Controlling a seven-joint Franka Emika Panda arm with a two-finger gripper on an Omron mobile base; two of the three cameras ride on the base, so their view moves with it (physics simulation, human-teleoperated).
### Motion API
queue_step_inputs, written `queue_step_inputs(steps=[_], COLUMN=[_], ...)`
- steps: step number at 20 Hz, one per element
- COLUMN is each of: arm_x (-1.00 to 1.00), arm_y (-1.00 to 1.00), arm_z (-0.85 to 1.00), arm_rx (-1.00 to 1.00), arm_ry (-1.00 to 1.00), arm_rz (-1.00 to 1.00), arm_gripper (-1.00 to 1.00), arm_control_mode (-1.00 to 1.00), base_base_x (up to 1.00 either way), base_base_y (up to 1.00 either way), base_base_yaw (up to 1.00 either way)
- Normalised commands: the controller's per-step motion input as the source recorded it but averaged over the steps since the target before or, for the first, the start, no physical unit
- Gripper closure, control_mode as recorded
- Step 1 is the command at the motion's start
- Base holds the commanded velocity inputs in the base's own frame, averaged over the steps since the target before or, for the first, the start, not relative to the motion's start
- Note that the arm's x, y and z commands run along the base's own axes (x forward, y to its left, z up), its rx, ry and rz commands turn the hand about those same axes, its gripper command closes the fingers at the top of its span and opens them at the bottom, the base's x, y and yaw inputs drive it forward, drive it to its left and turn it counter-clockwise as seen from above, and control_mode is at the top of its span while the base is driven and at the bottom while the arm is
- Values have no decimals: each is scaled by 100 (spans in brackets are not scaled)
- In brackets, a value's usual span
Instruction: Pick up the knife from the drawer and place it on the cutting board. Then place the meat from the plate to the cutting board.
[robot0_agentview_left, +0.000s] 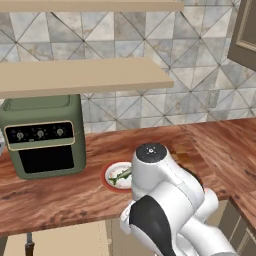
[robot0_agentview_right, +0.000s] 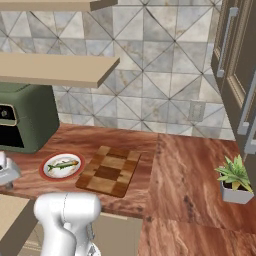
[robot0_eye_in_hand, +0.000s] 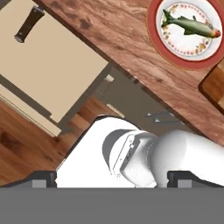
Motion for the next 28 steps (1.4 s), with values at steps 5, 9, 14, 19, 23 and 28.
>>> queue_step_inputs(steps=[5, 9, 14, 19, 23, 28], arm_x=[-20, 0, 0, -2, 0, 0], arm_y=[44, 19, 18, 3, 23, 29], arm_z=[-6, -3, -13, -20, -24, -23], arm_rx=[5, 7, 3, 0, 0, 0], arm_ry=[5, 7, 8, 6, 4, 7], arm_rz=[0, 0, 0, 0, 0, -3], arm_gripper=[-100, -100, -100, -100, -100, -100], arm_control_mode=[-100, -100, -100, -100, -100, -100], base_base_x=[0, 0, 0, 0, 0, 0], base_base_y=[0, 0, 0, 0, 0, 0], base_base_yaw=[0, 0, 0, 0, 0, 0])
